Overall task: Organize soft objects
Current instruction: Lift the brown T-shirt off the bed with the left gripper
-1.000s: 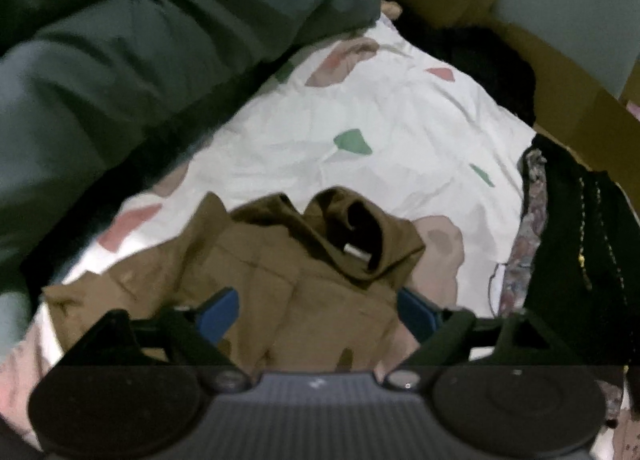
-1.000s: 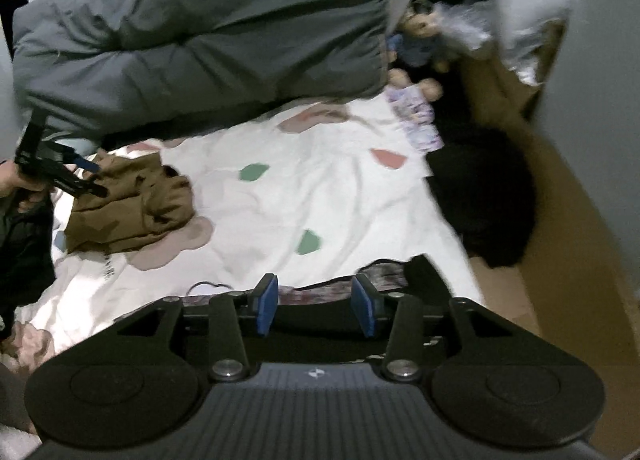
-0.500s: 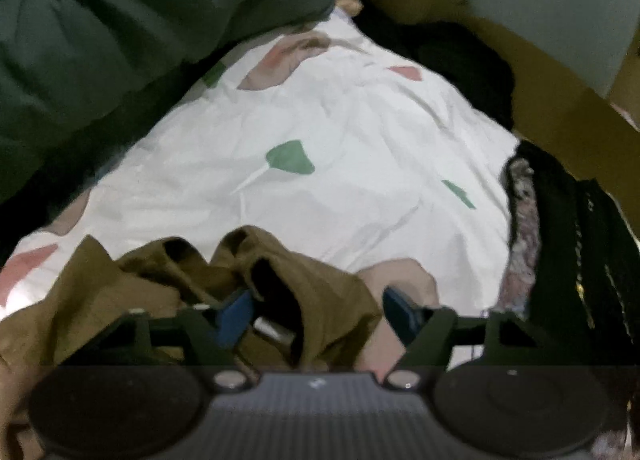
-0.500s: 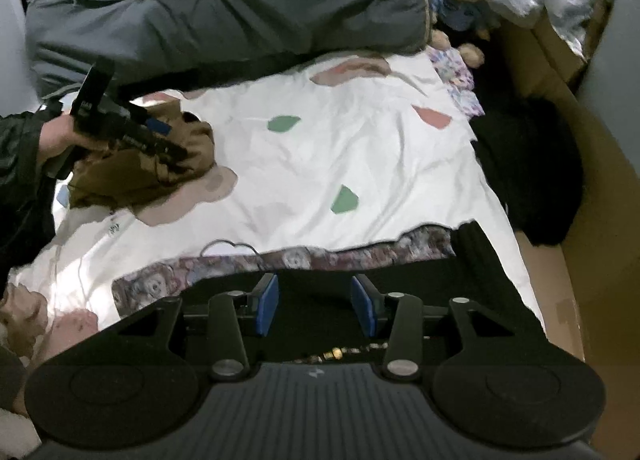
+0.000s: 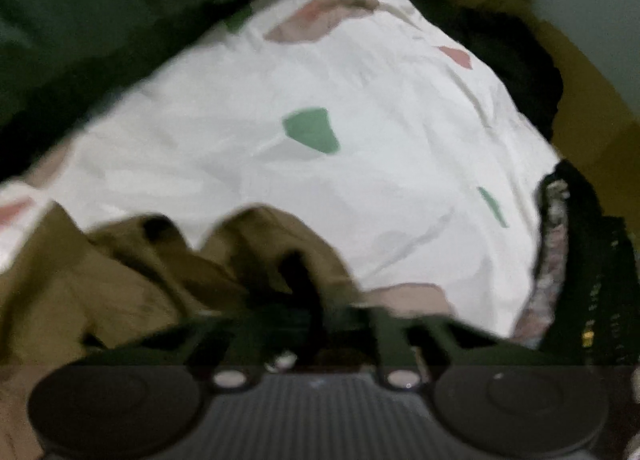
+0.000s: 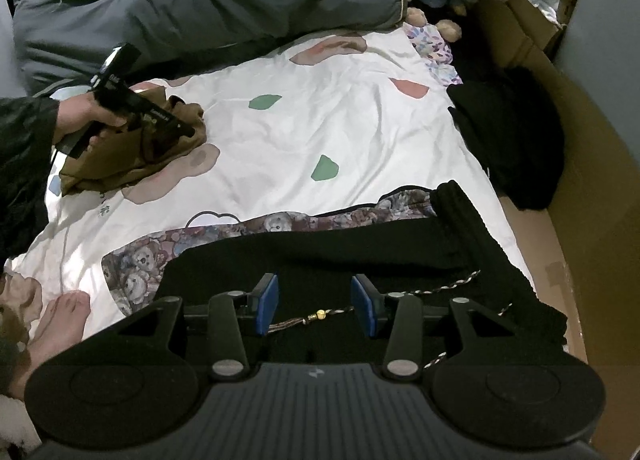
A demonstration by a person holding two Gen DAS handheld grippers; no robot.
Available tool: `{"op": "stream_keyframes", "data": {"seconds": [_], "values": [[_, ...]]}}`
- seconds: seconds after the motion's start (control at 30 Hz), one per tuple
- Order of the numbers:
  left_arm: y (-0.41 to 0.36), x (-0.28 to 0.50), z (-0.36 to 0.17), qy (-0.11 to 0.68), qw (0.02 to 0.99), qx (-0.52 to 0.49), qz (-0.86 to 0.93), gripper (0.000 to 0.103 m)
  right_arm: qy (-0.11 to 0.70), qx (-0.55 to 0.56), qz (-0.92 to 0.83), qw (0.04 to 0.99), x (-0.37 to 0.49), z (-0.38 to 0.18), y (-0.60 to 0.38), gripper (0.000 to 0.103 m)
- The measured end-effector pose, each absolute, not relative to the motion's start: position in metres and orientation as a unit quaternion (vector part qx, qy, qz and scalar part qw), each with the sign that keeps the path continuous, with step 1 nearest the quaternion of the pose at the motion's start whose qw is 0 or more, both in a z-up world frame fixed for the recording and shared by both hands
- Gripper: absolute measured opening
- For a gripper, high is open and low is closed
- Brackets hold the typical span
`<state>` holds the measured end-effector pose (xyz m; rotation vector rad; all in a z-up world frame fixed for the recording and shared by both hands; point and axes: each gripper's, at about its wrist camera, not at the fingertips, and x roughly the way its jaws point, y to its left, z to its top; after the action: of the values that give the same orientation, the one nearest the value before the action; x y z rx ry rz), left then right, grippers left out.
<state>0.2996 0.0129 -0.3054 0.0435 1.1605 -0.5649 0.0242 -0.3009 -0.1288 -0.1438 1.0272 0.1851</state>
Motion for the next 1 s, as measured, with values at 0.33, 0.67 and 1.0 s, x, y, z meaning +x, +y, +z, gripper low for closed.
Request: {"op": "stream_keyframes", "data": {"seconds": [0.33, 0.67, 1.0], "values": [[0.000, 0.284, -0.191, 0.479, 0.820, 0.044, -0.311, 0.004, 0.458, -0.081, 0.095, 0.880, 0.017, -0.086, -0.292, 0.045], [0.032, 0.265, -0.047, 0.399, 0.860, 0.016, -0.318, 0.003, 0.391, -0.073, 0.096, 0.912, 0.022, -0.012, -0.271, 0.045], [-0.003, 0.219, 0.072, 0.312, 0.873, -0.029, -0.374, 0.003, 0.377, -0.080, 0.101, 0.917, 0.002, 0.024, -0.244, 0.046]]}}
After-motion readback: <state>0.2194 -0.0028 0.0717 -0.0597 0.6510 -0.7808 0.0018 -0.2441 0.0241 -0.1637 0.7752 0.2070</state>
